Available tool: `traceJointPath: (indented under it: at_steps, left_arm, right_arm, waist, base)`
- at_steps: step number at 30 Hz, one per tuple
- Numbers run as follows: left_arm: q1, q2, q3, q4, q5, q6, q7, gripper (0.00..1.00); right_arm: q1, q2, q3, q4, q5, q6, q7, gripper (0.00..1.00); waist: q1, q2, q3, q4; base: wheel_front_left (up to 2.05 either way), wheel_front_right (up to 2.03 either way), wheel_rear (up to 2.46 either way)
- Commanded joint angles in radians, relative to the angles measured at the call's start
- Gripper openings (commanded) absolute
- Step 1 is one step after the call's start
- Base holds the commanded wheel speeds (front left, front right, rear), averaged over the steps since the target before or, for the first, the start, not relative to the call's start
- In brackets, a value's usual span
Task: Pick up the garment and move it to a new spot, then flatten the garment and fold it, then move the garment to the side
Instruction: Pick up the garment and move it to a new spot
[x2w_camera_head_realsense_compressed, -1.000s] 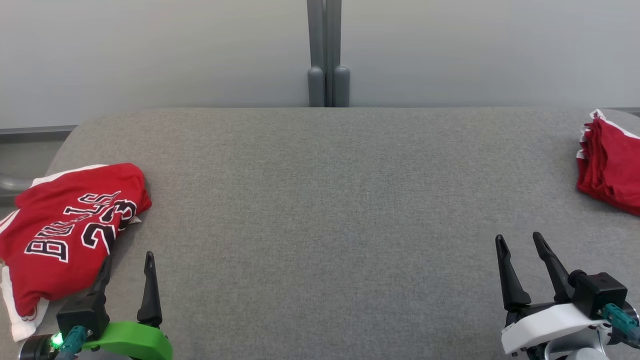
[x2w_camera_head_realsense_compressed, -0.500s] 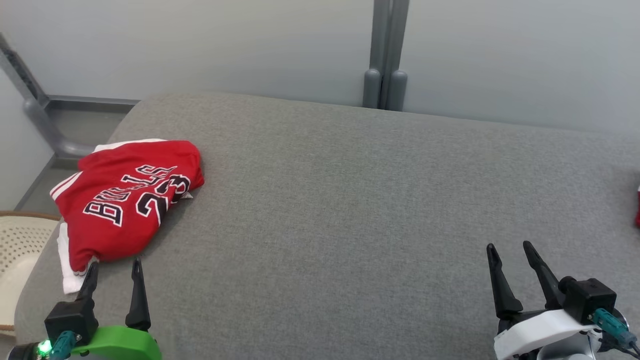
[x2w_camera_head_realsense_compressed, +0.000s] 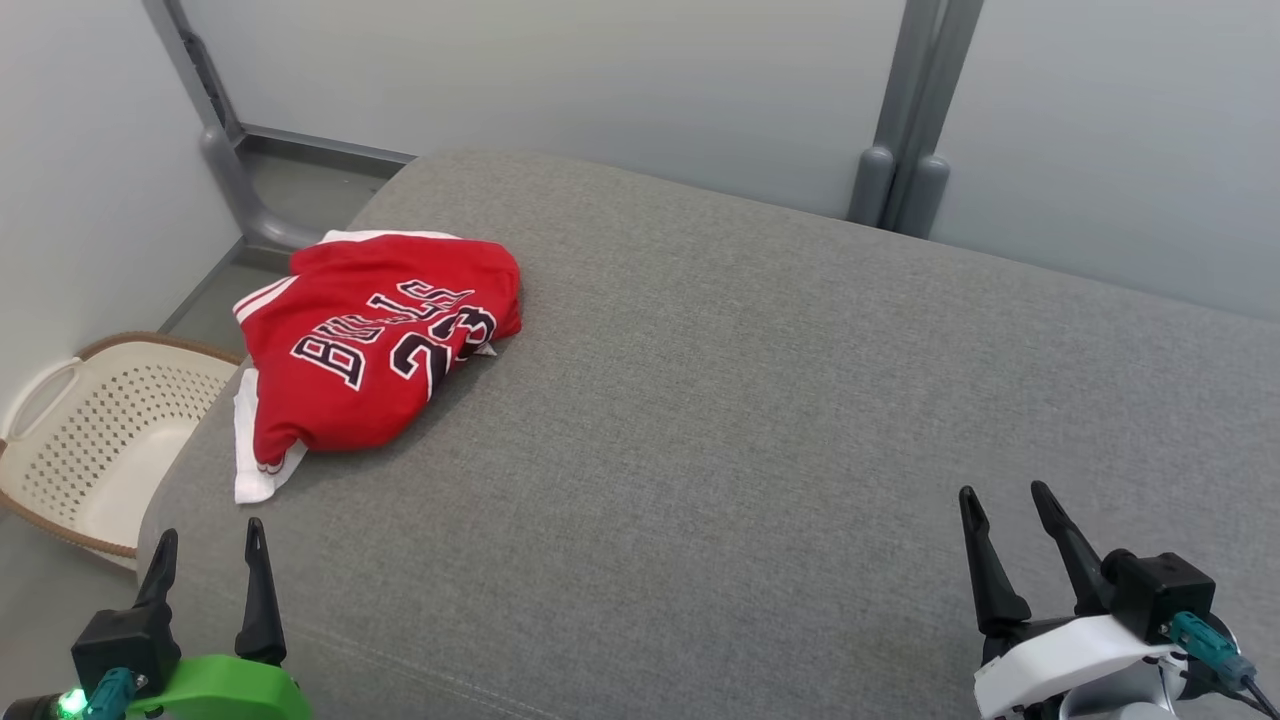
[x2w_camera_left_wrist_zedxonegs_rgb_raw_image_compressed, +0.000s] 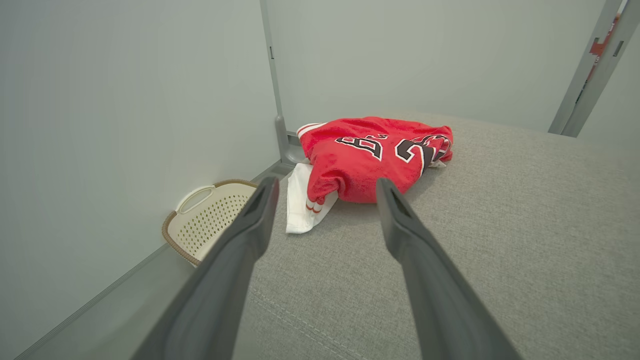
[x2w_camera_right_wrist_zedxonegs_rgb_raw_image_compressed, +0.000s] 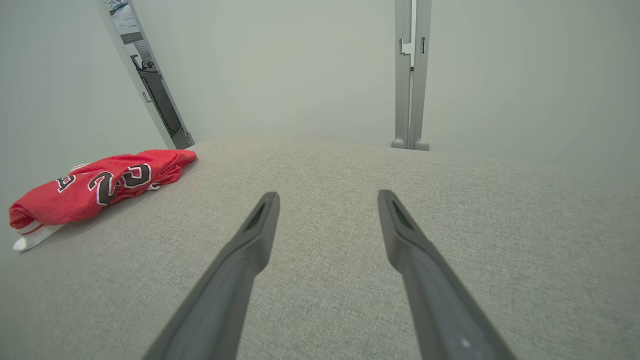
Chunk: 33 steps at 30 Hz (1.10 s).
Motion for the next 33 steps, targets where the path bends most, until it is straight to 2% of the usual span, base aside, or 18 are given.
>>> traceJointPath:
  at_steps: [1,8,17,29,33]
  left_arm:
    - [0.018,0.006,0.000,-0.001,-0.003,0.005,-0.006,1.00]
    - [0.022,0.009,0.000,-0.004,-0.012,0.012,-0.008,1.00]
    - [0.043,0.003,0.019,-0.006,-0.034,0.030,-0.032,1.00]
    - [-0.007,0.011,0.008,0.009,-0.042,0.030,-0.036,1.00]
    - [-0.066,0.021,0.006,0.028,-0.052,0.021,-0.040,1.00]
  right_arm:
    - [-0.011,0.001,0.001,0.002,0.000,-0.002,-0.003,1.00]
    - [-0.016,-0.004,0.004,0.010,0.004,-0.002,-0.003,1.00]
    - [-0.058,-0.018,0.034,0.025,0.003,-0.002,-0.003,1.00]
    - [-0.061,-0.035,0.026,0.033,0.006,-0.002,-0.004,1.00]
    - [-0.060,-0.044,0.006,0.019,-0.008,-0.002,-0.003,1.00]
  waist:
    - [0.0000,0.0000,0.002,0.041]
    - [0.0000,0.0000,0.007,0.091]
    - [0.0000,0.0000,0.031,0.108]
    - [0.0000,0.0000,0.038,0.102]
    - [0.0000,0.0000,0.061,0.074]
  base:
    - [0.00,0.00,0.00]
    - [0.00,0.00,0.00]
    - [0.00,0.00,0.00]
    - [0.00,0.00,0.00]
    - [0.00,0.00,0.00]
